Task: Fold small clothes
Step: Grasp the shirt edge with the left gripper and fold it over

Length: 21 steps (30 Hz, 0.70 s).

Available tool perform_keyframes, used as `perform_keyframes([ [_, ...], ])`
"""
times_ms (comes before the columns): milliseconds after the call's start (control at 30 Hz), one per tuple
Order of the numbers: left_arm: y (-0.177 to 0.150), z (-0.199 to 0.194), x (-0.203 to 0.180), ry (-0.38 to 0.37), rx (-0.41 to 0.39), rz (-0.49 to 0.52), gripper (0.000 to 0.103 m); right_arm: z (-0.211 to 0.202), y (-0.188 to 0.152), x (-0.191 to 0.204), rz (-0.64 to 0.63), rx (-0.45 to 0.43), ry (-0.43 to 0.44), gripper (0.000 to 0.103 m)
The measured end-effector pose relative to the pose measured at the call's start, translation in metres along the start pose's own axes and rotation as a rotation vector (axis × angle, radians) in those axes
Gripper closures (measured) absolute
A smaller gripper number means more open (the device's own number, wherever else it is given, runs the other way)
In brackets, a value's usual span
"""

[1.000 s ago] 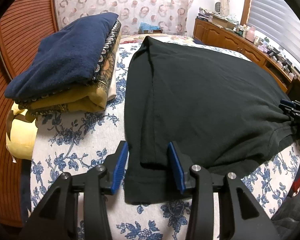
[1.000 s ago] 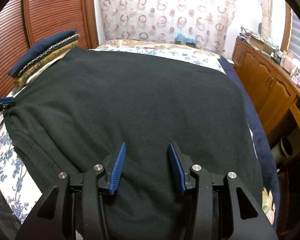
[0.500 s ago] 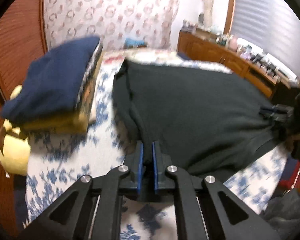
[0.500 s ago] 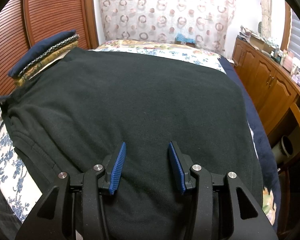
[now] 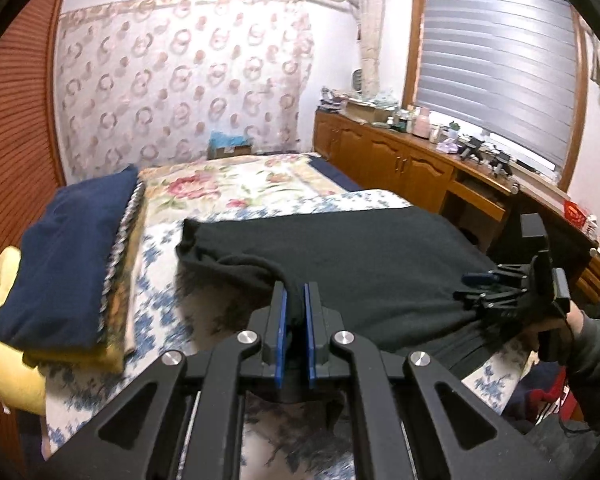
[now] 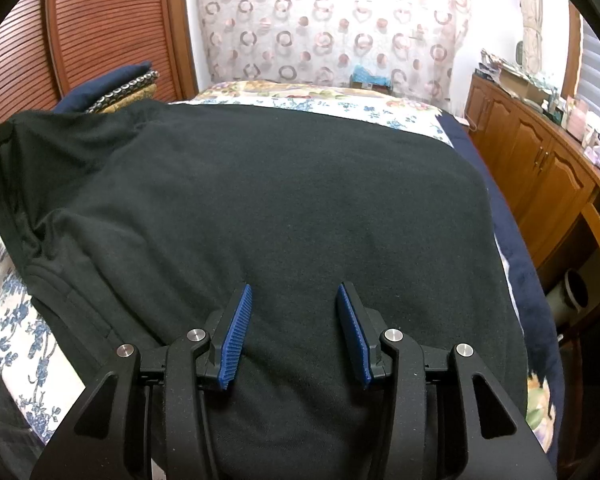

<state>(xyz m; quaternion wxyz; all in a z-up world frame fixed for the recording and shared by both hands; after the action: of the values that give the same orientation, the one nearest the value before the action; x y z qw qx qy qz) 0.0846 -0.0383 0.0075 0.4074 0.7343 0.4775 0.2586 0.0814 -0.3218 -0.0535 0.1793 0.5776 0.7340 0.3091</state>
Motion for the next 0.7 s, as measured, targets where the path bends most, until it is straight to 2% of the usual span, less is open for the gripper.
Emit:
perform_keyframes([
  [433, 0.048, 0.003, -0.049, -0.074, -0.054, 0.076, 0.100, -0.004, 0.000, -0.006, 0.034, -0.004, 0.034, 0.058],
  [533, 0.064, 0.012, -0.064, -0.106, -0.058, 0.100, 0.100, -0.011, 0.002, -0.010, 0.050, -0.017, 0.030, 0.058],
  [700, 0.094, 0.023, -0.101, -0.175, -0.072, 0.172, 0.100, -0.044, 0.007, -0.019, 0.082, -0.093, 0.031, 0.058],
])
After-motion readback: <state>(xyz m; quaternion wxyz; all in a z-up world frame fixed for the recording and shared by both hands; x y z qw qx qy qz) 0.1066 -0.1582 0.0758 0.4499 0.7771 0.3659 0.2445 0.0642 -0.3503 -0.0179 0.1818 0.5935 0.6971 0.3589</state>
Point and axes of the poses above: each gripper's, at about its wrist camera, not at the fingertips, and z roughly the way its jaws point, x to its left, y to its top, the point moved 4 cm from there along z, roughly the way its jaws point, and after that the axes turned 7 degrees about z, right-handed, at the moved point
